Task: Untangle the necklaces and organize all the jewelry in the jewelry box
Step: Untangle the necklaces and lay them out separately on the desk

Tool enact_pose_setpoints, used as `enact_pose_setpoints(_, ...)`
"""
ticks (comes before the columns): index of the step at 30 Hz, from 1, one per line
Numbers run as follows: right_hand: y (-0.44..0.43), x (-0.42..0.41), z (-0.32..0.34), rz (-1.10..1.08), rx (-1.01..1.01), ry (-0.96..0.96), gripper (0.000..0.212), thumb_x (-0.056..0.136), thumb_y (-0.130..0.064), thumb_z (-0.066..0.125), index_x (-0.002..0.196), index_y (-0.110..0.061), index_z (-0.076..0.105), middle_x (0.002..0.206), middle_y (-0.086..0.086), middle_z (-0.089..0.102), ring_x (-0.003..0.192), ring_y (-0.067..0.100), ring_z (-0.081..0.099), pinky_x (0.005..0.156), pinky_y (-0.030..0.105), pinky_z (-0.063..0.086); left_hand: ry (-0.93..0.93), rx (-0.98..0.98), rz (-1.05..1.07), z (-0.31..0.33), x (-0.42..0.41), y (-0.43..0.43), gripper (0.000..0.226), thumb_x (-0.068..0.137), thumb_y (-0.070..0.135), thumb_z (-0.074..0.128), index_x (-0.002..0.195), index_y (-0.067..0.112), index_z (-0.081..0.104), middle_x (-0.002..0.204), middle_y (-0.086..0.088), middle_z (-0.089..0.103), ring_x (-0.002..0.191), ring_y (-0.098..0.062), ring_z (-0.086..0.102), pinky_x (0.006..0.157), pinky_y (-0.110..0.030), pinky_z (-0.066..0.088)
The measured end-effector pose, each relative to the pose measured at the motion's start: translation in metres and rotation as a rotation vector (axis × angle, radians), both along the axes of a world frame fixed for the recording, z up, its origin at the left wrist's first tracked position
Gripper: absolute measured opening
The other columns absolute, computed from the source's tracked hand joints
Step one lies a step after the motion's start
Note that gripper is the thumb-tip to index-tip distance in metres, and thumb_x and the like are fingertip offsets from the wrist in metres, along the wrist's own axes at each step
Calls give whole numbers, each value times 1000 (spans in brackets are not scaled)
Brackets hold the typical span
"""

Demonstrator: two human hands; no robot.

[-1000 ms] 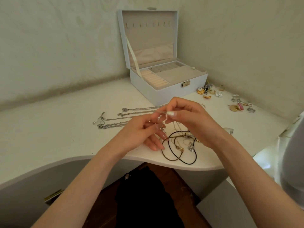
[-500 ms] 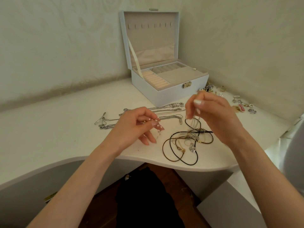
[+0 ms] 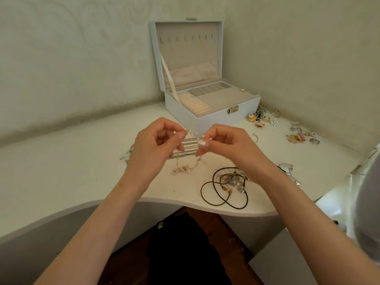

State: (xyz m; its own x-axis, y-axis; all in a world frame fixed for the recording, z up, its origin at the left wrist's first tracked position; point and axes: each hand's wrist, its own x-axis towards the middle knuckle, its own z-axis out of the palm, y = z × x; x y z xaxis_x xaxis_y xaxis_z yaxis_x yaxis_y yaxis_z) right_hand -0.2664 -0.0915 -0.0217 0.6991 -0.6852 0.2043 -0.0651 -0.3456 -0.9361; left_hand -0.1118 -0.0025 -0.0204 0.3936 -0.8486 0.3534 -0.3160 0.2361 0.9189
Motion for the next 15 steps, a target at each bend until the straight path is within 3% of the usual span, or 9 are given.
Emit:
enact_pose_setpoints(5,-4,-8,6,19,70,-106,26,84,-26,62,66,-8,56,53,1,58,67,18,63,74,18,48,-17,-14,129,-11,12,2,9,89,14,60,82,17,60,43,5,49,54,-9,48,59,-4,39)
enact_pose_setpoints(7,-8,-11,6,7,81,-139,24,82,-24,66,65,-11,56,52,0,54,65,19,61,72,19,48,-9,-27,168,-13,14,3,9,89,15,61,81,19,60,42,5,48,50,-5,46,59,-3,39)
enact_pose_setpoints(12,-18,-19,7,-53,119,-200,14,71,-10,76,76,-13,63,66,2,62,60,19,61,67,26,52,48,-42,248,-15,19,10,11,88,12,61,78,18,61,45,5,55,48,-4,51,57,-3,40)
enact_pose_setpoints(15,-21,-18,4,-133,57,-151,14,73,0,71,83,-9,65,76,18,63,60,16,63,61,22,53,104,-49,255,-16,21,15,12,87,7,61,79,15,61,49,7,60,54,-8,57,54,-6,42)
